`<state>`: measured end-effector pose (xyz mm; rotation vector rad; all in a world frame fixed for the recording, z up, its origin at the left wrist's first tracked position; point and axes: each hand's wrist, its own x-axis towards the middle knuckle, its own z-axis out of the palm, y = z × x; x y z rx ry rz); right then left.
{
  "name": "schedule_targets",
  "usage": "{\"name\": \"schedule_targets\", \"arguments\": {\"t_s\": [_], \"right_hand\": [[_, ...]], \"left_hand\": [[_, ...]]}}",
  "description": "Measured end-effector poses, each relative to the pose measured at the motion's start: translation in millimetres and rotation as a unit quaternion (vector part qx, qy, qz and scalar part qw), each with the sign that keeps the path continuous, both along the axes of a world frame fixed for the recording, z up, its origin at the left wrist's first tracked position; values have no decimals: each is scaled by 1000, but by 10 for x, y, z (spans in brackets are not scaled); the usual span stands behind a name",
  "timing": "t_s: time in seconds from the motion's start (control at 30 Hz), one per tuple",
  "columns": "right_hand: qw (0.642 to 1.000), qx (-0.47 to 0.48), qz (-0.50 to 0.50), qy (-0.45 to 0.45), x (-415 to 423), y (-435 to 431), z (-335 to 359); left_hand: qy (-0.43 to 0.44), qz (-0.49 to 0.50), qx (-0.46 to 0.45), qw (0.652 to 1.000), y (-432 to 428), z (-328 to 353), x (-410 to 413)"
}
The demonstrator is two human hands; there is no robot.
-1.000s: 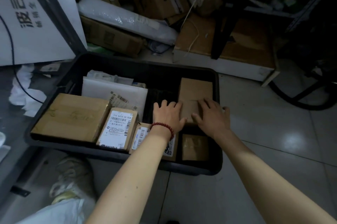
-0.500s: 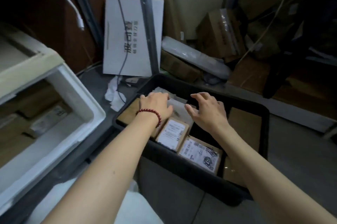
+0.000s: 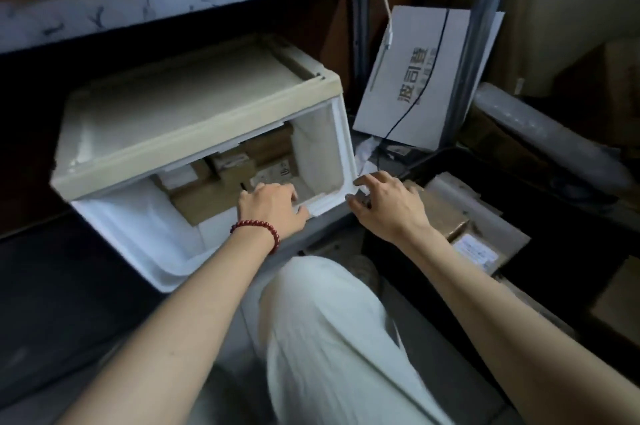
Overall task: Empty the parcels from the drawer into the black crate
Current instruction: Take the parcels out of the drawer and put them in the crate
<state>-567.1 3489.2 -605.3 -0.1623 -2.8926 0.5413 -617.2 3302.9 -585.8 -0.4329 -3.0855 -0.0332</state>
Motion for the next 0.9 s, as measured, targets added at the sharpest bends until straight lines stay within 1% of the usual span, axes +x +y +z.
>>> {"name": "schedule_targets", "arguments": {"t_s": [0.17, 0.27, 0.43, 0.67, 0.8, 0.9], "right_hand": [[999, -12, 45, -9, -85, -381, -43], [998, -17, 59, -17, -160, -525, -84], [996, -17, 78, -32, -425, -678, -172], [993, -44, 105, -21, -992, -941, -380], [990, -78, 113, -15, -1350, -1057, -516], [987, -105, 119, -20, -1654, -1121, -576]], "left_hand": [[-14, 75, 43, 996, -538, -150, 101], [-10, 101, 65, 993, -759, -229, 105], [9, 128, 71, 989, -971, -330, -10], [36, 159, 98, 982, -1085, -505, -455], [52, 200, 118, 971, -1123, -640, -722], [48, 204, 136, 968, -1144, -686, -1005]]}}
